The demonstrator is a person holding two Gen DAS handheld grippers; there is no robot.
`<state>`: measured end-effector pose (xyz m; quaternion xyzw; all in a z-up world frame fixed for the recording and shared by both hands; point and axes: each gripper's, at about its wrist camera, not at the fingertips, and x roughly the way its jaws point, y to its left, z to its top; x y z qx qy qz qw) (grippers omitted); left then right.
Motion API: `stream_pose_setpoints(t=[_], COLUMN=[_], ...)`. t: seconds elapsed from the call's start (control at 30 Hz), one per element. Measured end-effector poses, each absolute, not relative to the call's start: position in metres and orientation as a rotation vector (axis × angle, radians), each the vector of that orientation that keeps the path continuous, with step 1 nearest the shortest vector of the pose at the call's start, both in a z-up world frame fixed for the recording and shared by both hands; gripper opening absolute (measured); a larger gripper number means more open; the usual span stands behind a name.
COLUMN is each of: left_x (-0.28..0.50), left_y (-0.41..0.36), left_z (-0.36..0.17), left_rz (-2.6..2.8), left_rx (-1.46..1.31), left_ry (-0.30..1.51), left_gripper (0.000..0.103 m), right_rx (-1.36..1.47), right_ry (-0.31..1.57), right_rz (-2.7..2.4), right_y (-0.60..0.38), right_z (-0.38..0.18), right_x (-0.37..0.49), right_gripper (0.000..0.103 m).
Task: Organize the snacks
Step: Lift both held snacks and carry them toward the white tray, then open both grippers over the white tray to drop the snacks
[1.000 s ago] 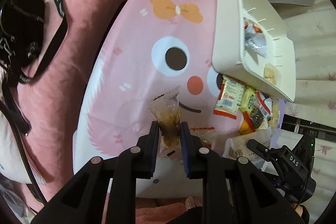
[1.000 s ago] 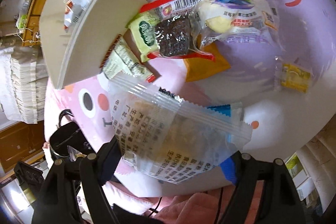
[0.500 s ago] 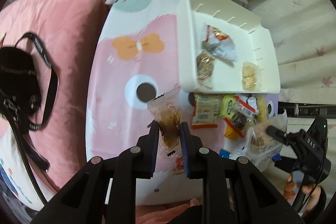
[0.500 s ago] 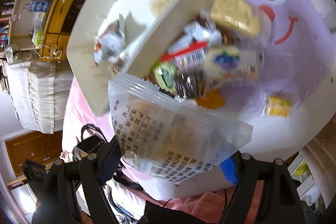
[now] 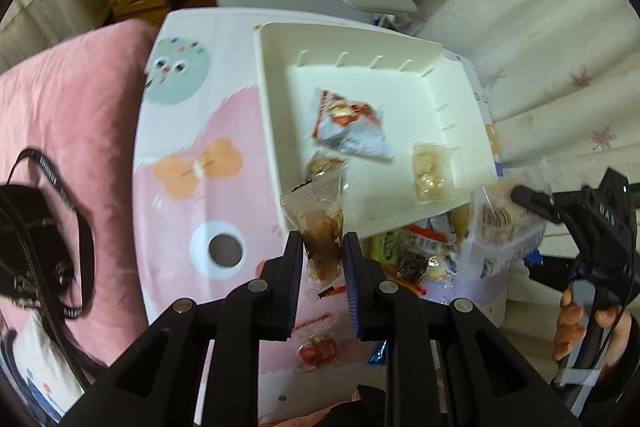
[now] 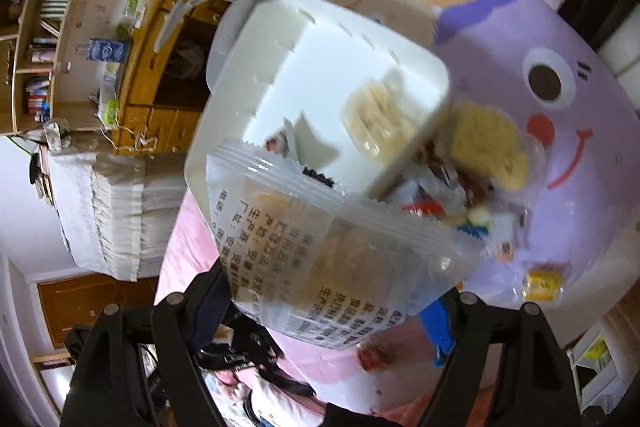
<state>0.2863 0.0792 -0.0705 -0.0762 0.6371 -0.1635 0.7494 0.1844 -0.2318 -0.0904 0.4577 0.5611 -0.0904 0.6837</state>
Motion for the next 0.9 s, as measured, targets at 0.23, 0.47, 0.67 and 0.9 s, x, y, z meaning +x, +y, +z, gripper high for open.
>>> stream_pose_setpoints(t=[0.23,0.47,0.67,0.9], left_x=[0.301,0.314,0.317,0.311], left_y=[0.049,0.026,0.022,0.027], left_z=[-0.073,-0.083,-0.087,-0.085], left_rz=[-0.416,-0.439,-0.431,-0.414], left_rx=[-0.139,-0.116,-0.104,-0.095], left_ry=[1.377,1.392,1.378,1.378], left_gripper=[0.018,0.019,0.028,0.037], right_rx=[1.042,1.067,1.077,1.110], right_ry=[1.218,1.228,1.229,1.225], right_rz=[-0.213,-0.193,-0.236,-0.255], right_y=[-0.238,-0.238,-0.244,-0.249], right_z=[-0.093,-0.111,-0.118,-0.120], right_x=[0.215,0.233,0.236,0.229], right_gripper=[0.082,0.086,0.088,0.088])
